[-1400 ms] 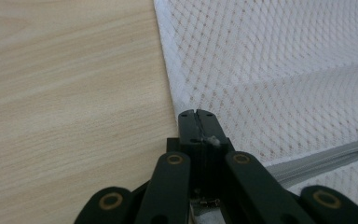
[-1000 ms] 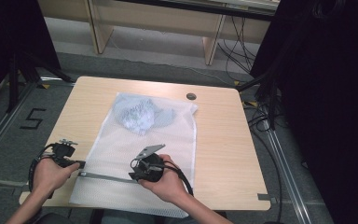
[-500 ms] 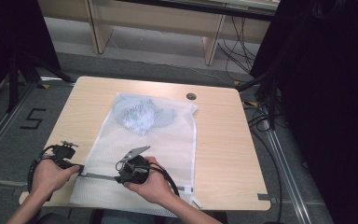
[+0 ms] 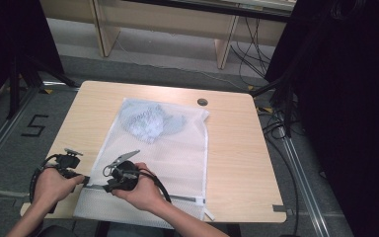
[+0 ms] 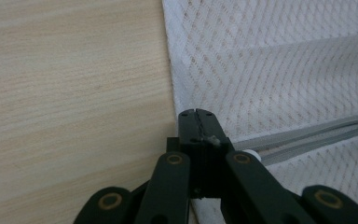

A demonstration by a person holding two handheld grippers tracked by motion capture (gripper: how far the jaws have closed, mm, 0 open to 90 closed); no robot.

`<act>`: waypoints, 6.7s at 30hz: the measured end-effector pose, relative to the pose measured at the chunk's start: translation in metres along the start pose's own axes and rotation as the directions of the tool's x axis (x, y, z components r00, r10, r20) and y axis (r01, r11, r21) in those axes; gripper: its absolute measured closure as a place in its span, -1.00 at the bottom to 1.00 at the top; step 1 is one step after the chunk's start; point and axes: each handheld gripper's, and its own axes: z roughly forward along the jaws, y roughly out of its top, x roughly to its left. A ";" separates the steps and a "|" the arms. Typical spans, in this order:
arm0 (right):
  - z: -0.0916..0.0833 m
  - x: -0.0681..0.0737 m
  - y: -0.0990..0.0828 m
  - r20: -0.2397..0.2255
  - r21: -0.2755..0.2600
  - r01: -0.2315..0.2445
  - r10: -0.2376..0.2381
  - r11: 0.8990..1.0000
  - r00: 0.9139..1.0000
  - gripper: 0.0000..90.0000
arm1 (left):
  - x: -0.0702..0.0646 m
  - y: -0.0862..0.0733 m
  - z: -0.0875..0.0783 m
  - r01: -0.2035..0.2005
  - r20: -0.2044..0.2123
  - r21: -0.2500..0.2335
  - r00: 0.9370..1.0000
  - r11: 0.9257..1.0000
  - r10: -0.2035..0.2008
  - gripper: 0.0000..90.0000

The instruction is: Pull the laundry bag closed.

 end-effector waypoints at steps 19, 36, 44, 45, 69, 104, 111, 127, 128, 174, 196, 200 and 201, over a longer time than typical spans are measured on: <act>0.038 0.000 0.017 -0.031 0.036 -0.030 0.031 0.999 0.999 0.64 | 0.001 0.003 0.001 0.006 -0.005 0.014 1.000 1.000 -0.006 0.98; 0.058 -0.005 0.028 -0.088 0.060 -0.108 0.113 0.992 0.990 0.67 | 0.003 0.002 0.001 0.039 0.018 0.021 0.999 0.999 -0.039 0.99; 0.061 -0.008 0.028 -0.086 0.072 -0.140 0.146 0.988 0.986 0.69 | 0.002 0.002 0.001 0.037 0.015 0.022 0.999 0.999 -0.037 0.99; 0.061 -0.008 0.028 -0.086 0.072 -0.140 0.146 0.988 0.986 0.69 | 0.002 0.002 0.001 0.037 0.015 0.022 0.999 0.999 -0.037 0.99; 0.064 -0.002 0.026 -0.040 0.089 -0.105 0.109 0.990 0.993 0.93 | 0.001 0.000 0.001 -0.018 0.006 0.008 1.000 1.000 0.017 0.99; 0.046 0.005 0.022 0.046 0.099 -0.121 0.117 0.988 0.992 0.94 | -0.004 -0.001 0.002 -0.013 -0.010 0.005 1.000 1.000 0.013 0.99; 0.042 0.005 0.022 0.052 0.097 -0.109 0.104 0.989 0.993 0.94 | -0.002 0.000 0.002 -0.018 -0.007 0.014 1.000 1.000 0.018 0.99; 0.034 0.004 0.017 0.054 0.089 -0.104 0.100 0.991 0.994 0.94 | -0.004 0.000 0.001 -0.024 -0.011 0.016 1.000 1.000 0.024 1.00; 0.034 0.004 0.017 0.050 0.090 -0.105 0.101 0.990 0.994 0.93 | -0.004 0.000 0.002 -0.024 -0.011 0.016 1.000 1.000 0.024 0.99; 0.016 -0.001 0.008 0.064 0.078 -0.111 0.106 0.991 0.992 0.94 | -0.004 0.000 0.002 -0.024 -0.012 0.011 1.000 1.000 0.024 1.00; 0.001 -0.003 0.005 0.069 0.088 -0.147 0.141 0.985 0.988 0.94 | -0.005 0.000 0.002 -0.023 -0.014 0.012 1.000 1.000 0.023 1.00; -0.001 -0.004 0.004 0.064 0.087 -0.145 0.140 0.986 0.988 0.94 | -0.005 0.000 0.002 -0.023 -0.014 0.012 1.000 1.000 0.023 0.99; -0.002 -0.003 0.004 0.070 0.090 -0.153 0.147 0.984 0.987 0.94 | -0.005 0.000 0.002 -0.024 -0.014 0.012 1.000 1.000 0.024 0.99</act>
